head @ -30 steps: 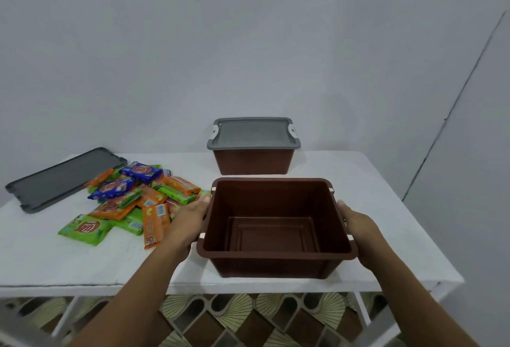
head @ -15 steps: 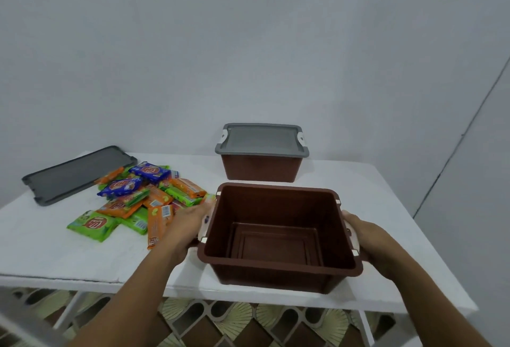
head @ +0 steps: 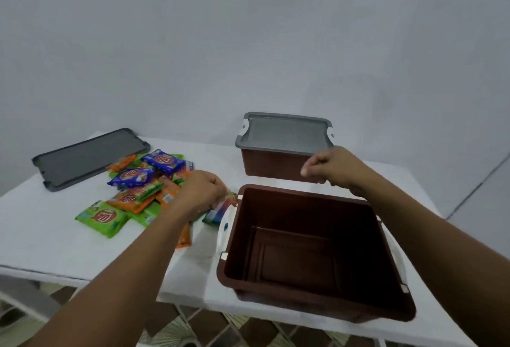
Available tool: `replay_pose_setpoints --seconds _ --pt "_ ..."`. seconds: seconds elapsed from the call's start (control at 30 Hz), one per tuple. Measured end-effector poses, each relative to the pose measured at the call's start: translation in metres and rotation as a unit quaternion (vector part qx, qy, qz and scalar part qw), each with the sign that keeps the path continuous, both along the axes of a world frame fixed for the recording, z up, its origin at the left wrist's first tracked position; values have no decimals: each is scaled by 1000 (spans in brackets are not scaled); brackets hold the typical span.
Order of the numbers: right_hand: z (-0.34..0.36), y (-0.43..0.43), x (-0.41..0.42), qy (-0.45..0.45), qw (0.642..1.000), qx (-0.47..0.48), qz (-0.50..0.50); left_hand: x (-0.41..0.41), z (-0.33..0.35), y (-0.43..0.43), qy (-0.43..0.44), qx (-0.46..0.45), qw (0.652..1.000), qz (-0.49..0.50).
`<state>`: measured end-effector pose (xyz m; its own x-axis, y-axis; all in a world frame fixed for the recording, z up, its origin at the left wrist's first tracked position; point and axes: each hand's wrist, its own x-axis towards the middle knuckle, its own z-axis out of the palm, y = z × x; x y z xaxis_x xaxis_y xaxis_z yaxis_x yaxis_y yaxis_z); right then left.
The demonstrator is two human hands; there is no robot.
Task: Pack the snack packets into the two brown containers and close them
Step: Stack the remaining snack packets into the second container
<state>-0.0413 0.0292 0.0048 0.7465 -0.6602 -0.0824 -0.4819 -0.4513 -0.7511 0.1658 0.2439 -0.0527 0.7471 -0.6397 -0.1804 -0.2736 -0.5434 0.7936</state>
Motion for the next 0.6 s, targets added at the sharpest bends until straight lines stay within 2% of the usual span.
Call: replay_pose_setpoints --seconds 0.07,0.13,0.2,0.33,0.5,0.6 --pt "-8 0 20 44 999 2 18 -2 -14 -11 -62 91 993 -37" --pt "-18 3 33 107 993 8 51 -13 -22 -14 -149 185 969 -69" --pt "-38 -22 110 170 984 11 55 47 -44 -46 -196 229 947 -108" --pt "-50 -26 118 267 961 -15 74 33 -46 -47 -241 260 923 -152" --pt "-72 -28 138 420 902 -19 101 31 -55 -49 -323 281 884 -186" --pt "-77 -25 145 458 878 -52 132 28 -65 -50 -339 255 888 -176"
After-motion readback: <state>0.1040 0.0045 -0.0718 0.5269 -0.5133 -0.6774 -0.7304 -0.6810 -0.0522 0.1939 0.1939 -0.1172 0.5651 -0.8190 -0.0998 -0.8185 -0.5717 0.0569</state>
